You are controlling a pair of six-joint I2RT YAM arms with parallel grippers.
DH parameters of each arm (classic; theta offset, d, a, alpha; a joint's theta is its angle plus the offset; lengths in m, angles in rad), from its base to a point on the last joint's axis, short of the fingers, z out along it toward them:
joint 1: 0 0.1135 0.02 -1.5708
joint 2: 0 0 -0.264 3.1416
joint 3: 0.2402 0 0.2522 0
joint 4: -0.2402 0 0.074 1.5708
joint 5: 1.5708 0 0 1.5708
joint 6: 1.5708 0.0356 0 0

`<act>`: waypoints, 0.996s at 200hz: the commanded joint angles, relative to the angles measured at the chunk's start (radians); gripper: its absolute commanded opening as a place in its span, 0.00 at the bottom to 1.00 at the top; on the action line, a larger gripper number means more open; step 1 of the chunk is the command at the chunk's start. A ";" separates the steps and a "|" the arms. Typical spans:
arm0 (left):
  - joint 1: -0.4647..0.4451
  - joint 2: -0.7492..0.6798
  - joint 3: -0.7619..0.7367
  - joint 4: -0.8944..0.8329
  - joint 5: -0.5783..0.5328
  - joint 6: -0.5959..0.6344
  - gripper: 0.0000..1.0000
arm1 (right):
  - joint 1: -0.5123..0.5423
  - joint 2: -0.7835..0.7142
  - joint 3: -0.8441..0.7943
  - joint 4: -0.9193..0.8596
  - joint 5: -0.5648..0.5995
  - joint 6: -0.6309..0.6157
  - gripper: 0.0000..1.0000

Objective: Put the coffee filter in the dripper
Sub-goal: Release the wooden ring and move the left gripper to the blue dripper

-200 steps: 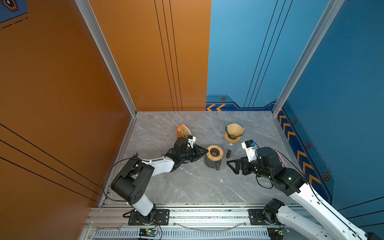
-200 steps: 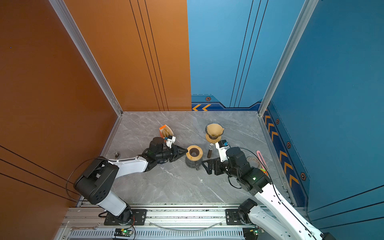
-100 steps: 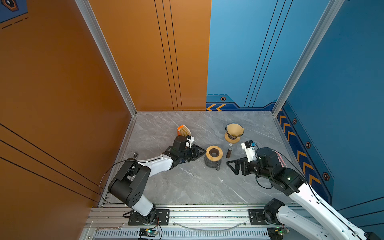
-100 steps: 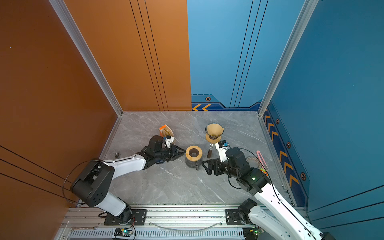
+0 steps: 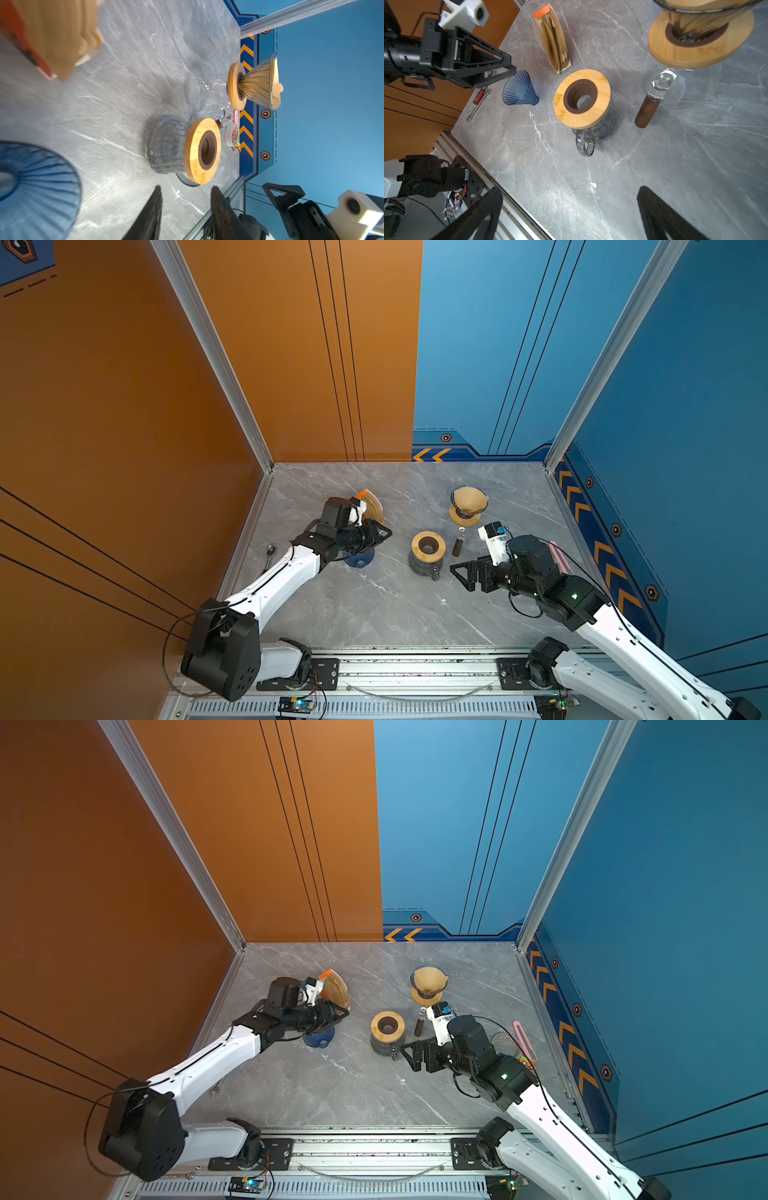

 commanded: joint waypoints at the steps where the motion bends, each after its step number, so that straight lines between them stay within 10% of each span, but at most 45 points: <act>1: 0.061 -0.075 0.025 -0.251 -0.054 0.115 0.40 | 0.014 0.012 0.000 0.024 0.012 -0.001 1.00; 77: 0.205 -0.182 -0.015 -0.529 -0.187 0.241 0.40 | 0.093 0.100 0.041 0.086 -0.005 -0.012 1.00; 199: 0.212 -0.020 -0.030 -0.418 -0.208 0.233 0.39 | 0.146 0.134 0.047 0.083 0.050 -0.027 1.00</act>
